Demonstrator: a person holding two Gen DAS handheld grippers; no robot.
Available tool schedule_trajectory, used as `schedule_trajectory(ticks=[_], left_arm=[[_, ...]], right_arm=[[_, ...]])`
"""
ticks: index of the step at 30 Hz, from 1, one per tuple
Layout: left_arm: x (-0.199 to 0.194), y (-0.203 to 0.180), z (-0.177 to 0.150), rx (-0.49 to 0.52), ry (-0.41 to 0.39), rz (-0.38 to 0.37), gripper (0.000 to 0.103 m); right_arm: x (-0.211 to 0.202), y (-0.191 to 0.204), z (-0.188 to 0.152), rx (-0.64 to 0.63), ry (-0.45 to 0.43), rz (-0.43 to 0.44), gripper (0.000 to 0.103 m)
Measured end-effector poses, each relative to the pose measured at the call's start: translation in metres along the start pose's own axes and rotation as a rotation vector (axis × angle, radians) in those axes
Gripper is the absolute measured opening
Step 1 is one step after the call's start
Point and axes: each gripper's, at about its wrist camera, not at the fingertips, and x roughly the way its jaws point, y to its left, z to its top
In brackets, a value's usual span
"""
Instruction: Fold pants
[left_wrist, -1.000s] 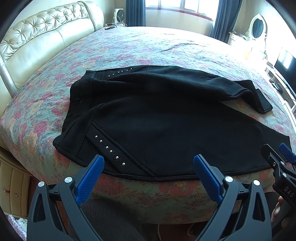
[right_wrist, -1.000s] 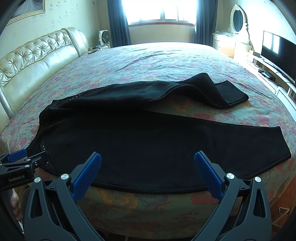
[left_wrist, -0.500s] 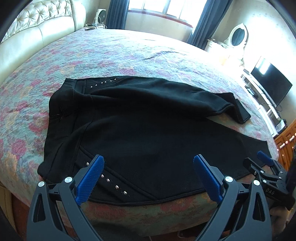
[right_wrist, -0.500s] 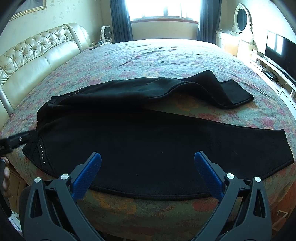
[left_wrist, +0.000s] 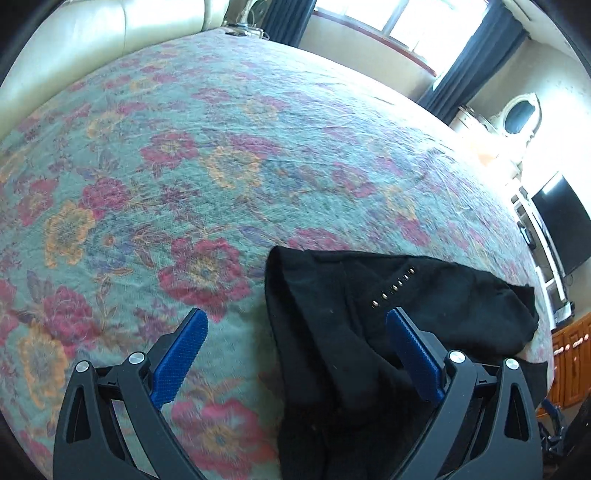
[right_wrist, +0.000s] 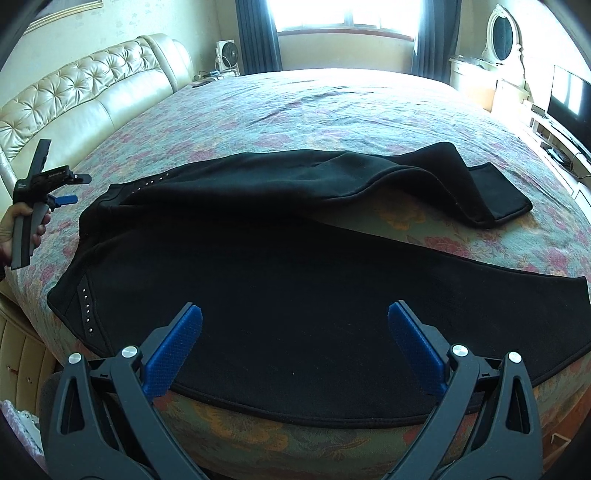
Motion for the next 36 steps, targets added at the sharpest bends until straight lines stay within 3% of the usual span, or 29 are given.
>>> schedule_trajectory(ticks=[4, 6, 9, 16, 20, 22, 23, 24, 25, 26, 31, 34, 36], left_arm=[[0.036, 0.026, 0.009, -0.097, 0.077, -0.112, 0.096], [0.048, 0.025, 0.010, -0.106, 0.102, -0.191, 0.096], [0.057, 0.018, 0.013, -0.094, 0.101, -0.254, 0.097], [0.063, 0.026, 0.018, -0.128, 0.124, -0.303, 0.097], [0.060, 0.027, 0.023, -0.180, 0.138, -0.284, 0.096], [0.058, 0.018, 0.024, -0.146, 0.127, -0.313, 0.096], [0.060, 0.011, 0.023, -0.108, 0.138, -0.325, 0.076], [0.064, 0.004, 0.021, -0.067, 0.163, -0.320, 0.044], [0.070, 0.000, 0.019, -0.035, 0.187, -0.279, 0.030], [0.074, -0.001, 0.017, -0.012, 0.195, -0.240, 0.023], [0.079, 0.020, 0.014, -0.097, 0.182, -0.301, 0.017], [0.080, 0.034, 0.010, -0.157, 0.170, -0.361, 0.016], [0.080, 0.040, 0.009, -0.178, 0.160, -0.393, 0.015]], right_arm=[[0.011, 0.000, 0.002, 0.000, 0.021, 0.001, 0.101], [0.017, 0.000, 0.003, 0.001, 0.033, 0.007, 0.101], [0.028, 0.001, 0.004, -0.004, 0.057, 0.013, 0.101], [0.038, 0.001, 0.013, 0.004, 0.089, 0.124, 0.101], [0.041, -0.002, 0.039, -0.027, 0.056, 0.219, 0.101], [0.045, -0.006, 0.060, -0.047, 0.043, 0.259, 0.101], [0.049, -0.009, 0.072, -0.055, 0.044, 0.282, 0.101], [0.054, -0.011, 0.086, -0.074, 0.050, 0.311, 0.101], [0.058, -0.013, 0.098, -0.103, 0.051, 0.330, 0.101], [0.065, -0.014, 0.114, -0.146, 0.055, 0.330, 0.101], [0.115, -0.004, 0.185, -0.432, 0.097, 0.330, 0.101], [0.164, -0.002, 0.217, -0.559, 0.183, 0.335, 0.101], [0.195, -0.006, 0.228, -0.567, 0.268, 0.369, 0.101]])
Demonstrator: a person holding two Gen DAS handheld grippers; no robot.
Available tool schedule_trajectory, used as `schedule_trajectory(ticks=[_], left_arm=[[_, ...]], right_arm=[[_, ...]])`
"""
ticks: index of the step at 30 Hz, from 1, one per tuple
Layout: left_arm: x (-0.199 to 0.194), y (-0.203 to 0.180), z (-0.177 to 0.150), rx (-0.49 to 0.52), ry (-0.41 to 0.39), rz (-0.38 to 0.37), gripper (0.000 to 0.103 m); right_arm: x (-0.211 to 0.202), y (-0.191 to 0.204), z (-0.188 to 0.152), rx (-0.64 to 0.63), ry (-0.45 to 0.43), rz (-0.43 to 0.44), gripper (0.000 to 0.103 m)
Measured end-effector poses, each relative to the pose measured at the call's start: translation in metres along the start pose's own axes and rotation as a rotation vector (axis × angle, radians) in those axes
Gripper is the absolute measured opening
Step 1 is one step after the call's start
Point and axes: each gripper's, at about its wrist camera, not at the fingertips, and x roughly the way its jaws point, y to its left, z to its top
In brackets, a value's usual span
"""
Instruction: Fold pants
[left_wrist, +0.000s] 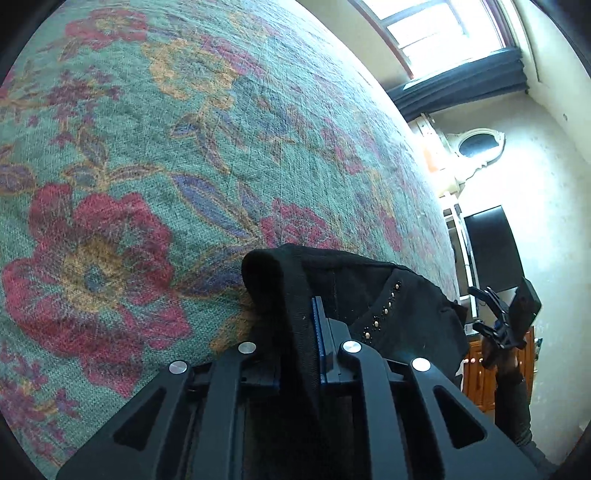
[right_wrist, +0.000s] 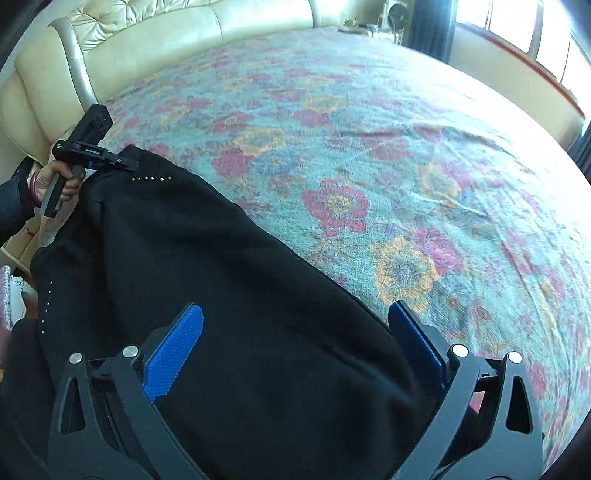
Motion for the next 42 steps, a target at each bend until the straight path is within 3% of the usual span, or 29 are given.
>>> schedule_trajectory(ticks=[2, 6, 11, 12, 13, 15, 17, 22, 24, 30, 34, 38, 42], left_arm=[[-0.001, 0.001, 0.001, 0.007, 0.000, -0.015, 0.015], [-0.001, -0.002, 0.006, 0.037, 0.023, -0.007, 0.015], [0.005, -0.011, 0.018, 0.063, 0.069, 0.007, 0.015], [0.006, -0.010, 0.020, 0.054, 0.075, 0.000, 0.015], [0.006, -0.010, 0.021, 0.044, 0.080, -0.007, 0.015], [0.007, -0.012, 0.023, 0.043, 0.082, -0.004, 0.016], [0.005, -0.014, 0.022, 0.055, 0.068, 0.018, 0.016], [0.013, -0.038, 0.022, 0.132, 0.045, 0.112, 0.012], [0.010, -0.045, 0.023, 0.133, 0.020, 0.110, 0.010], [-0.022, -0.065, 0.019, 0.135, -0.126, -0.058, 0.010], [-0.057, -0.079, -0.001, 0.170, -0.206, -0.176, 0.010], [-0.090, -0.078, -0.040, 0.188, -0.251, -0.235, 0.010], [-0.103, -0.066, -0.091, 0.196, -0.220, -0.216, 0.010]], right_arm=[[0.020, -0.016, 0.007, 0.008, 0.054, 0.084, 0.100], [0.048, -0.028, 0.011, -0.030, 0.166, 0.159, 0.077], [0.068, -0.042, 0.005, -0.033, 0.283, 0.154, 0.077], [0.067, -0.042, 0.004, -0.035, 0.286, 0.158, 0.073], [0.068, -0.041, 0.003, -0.031, 0.302, 0.161, 0.067], [0.064, -0.041, 0.000, -0.038, 0.321, 0.131, 0.033], [0.056, -0.040, -0.002, -0.036, 0.321, 0.107, 0.015], [0.026, -0.015, -0.006, -0.116, 0.238, -0.047, 0.010], [0.006, -0.004, -0.007, -0.142, 0.168, -0.129, 0.010], [-0.059, 0.032, -0.018, -0.208, -0.060, -0.356, 0.010], [-0.104, 0.062, -0.047, -0.248, -0.196, -0.475, 0.010], [-0.127, 0.112, -0.097, -0.316, -0.275, -0.577, 0.010], [-0.120, 0.159, -0.157, -0.363, -0.299, -0.626, 0.010]])
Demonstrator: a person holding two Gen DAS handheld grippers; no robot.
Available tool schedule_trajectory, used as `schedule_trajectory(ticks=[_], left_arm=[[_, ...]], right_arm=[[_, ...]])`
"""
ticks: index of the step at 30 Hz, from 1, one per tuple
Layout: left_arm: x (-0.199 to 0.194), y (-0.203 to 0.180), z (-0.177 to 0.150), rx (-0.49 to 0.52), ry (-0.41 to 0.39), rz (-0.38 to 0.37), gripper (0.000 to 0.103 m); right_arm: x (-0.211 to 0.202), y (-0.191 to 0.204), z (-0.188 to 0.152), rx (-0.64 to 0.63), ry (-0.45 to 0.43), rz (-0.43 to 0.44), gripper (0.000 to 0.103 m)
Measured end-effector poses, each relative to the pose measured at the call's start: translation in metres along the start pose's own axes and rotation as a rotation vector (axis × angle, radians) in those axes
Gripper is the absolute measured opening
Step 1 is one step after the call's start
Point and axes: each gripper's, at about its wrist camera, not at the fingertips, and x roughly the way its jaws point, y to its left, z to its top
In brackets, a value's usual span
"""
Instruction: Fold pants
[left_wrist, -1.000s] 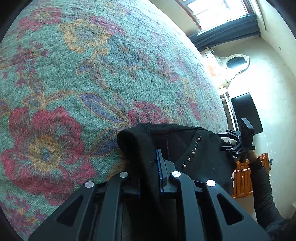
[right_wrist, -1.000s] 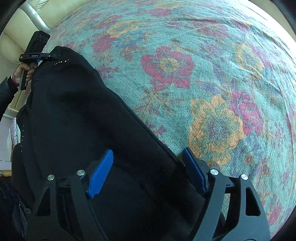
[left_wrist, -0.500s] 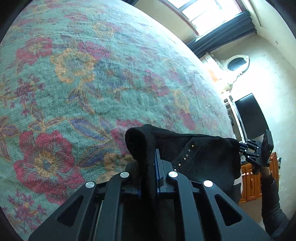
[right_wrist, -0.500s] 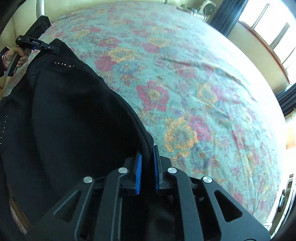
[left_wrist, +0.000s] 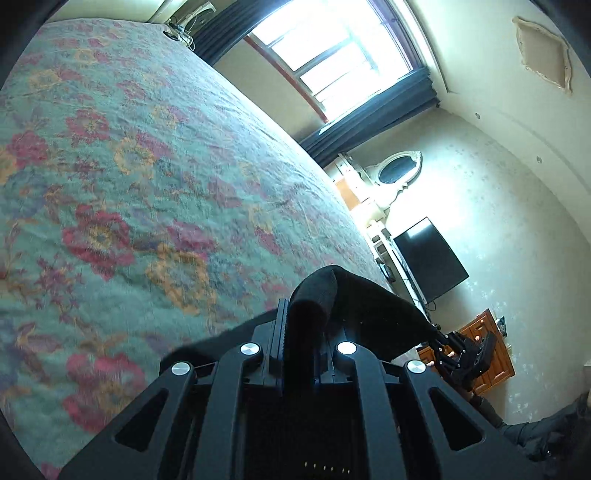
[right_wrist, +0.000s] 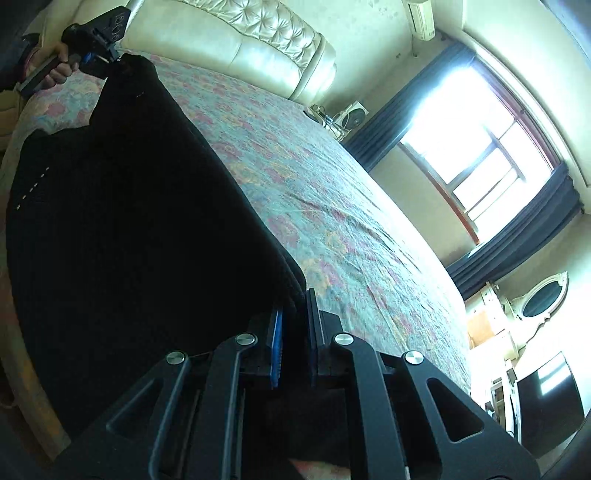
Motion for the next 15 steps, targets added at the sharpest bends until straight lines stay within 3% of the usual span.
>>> schedule_trajectory(ticks=[3, 7, 11, 12, 15], left_arm=[[-0.018, 0.007, -0.037, -0.023, 0.033, 0.019, 0.011], [-0.026, 0.017, -0.079, -0.078, 0.086, 0.033, 0.021], [-0.030, 0.021, -0.110, -0.126, 0.126, 0.103, 0.036], [-0.032, 0.023, -0.114, -0.143, 0.116, 0.124, 0.044], [-0.051, 0.028, -0.126, -0.213, 0.067, 0.128, 0.049]], right_arm=[[-0.018, 0.036, -0.027, 0.004, 0.013, 0.019, 0.011], [-0.016, 0.076, -0.050, 0.005, 0.078, 0.054, 0.014], [-0.013, 0.095, -0.064, 0.030, 0.127, 0.085, 0.040], [-0.015, 0.095, -0.066, 0.056, 0.132, 0.095, 0.049], [-0.026, 0.085, -0.071, 0.181, 0.130, 0.133, 0.060]])
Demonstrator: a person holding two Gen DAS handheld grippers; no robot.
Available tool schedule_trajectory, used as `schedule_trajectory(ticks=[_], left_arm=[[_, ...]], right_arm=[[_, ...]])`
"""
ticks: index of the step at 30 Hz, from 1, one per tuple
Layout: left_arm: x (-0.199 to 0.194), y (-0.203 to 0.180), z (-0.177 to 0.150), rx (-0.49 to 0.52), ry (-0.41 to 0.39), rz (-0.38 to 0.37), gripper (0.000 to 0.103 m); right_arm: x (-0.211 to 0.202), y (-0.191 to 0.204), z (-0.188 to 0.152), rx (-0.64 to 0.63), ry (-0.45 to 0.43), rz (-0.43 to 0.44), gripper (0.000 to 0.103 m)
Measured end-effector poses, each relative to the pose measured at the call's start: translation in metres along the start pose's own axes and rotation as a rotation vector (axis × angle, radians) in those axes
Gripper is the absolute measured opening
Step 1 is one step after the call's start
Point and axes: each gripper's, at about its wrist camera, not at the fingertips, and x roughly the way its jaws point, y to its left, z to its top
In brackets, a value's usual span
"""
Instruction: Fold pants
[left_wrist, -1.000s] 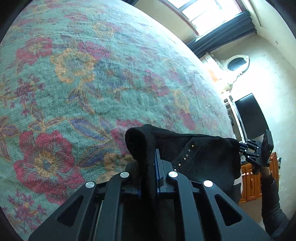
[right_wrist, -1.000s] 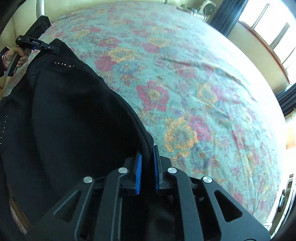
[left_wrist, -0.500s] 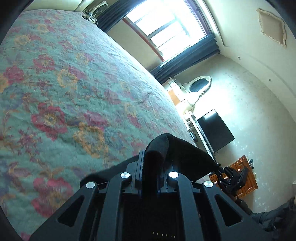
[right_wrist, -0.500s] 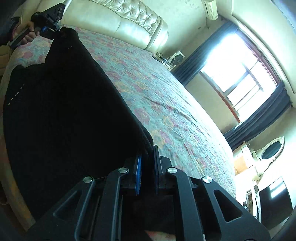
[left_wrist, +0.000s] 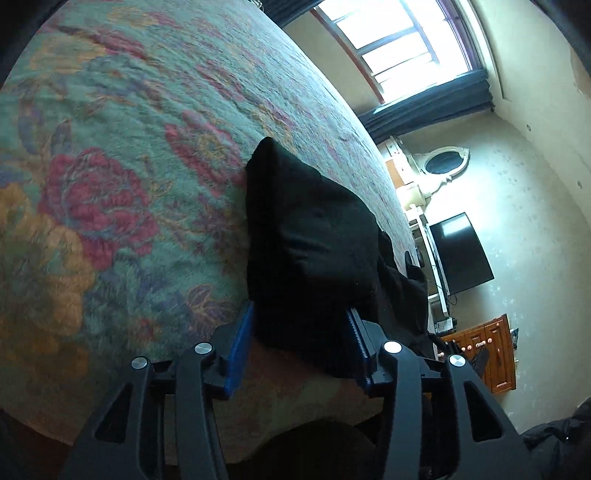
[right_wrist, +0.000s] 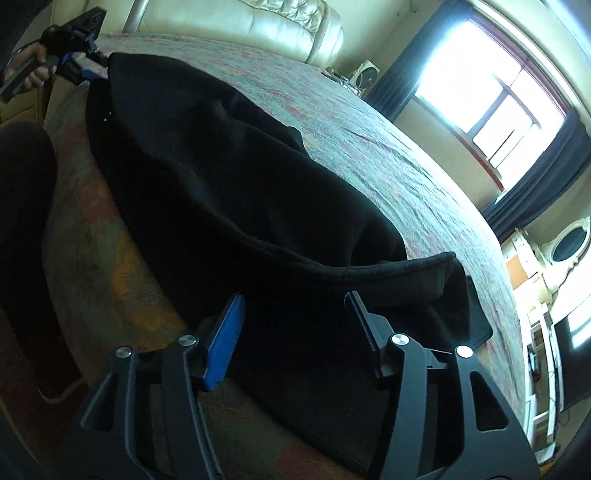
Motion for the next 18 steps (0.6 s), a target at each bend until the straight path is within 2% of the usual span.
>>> schedule_trajectory(ticks=[1, 3, 5, 8, 11, 14, 18], left_arm=[[-0.006, 0.002, -0.003, -0.027, -0.028, 0.008, 0.052], [-0.015, 0.002, -0.005, -0.095, -0.095, -0.017, 0.065], [-0.018, -0.004, -0.007, -0.163, -0.171, -0.052, 0.075], [-0.008, -0.016, -0.006, -0.238, -0.225, -0.071, 0.075], [0.006, -0.033, -0.004, -0.263, -0.243, 0.017, 0.075], [0.010, -0.052, -0.008, -0.276, -0.307, 0.060, 0.075], [0.019, -0.080, -0.013, -0.270, -0.351, 0.048, 0.075]], right_arm=[[-0.003, -0.004, 0.001, 0.060, 0.003, 0.027, 0.061], [-0.007, -0.022, 0.003, 0.227, 0.005, 0.097, 0.061], [-0.005, -0.042, 0.003, 0.442, 0.007, 0.217, 0.065], [0.005, -0.074, -0.009, 0.788, -0.008, 0.399, 0.066], [0.014, -0.094, -0.023, 1.038, -0.036, 0.503, 0.066], [0.012, -0.094, -0.044, 1.180, -0.043, 0.537, 0.066], [0.023, -0.092, -0.058, 1.345, -0.035, 0.581, 0.066]])
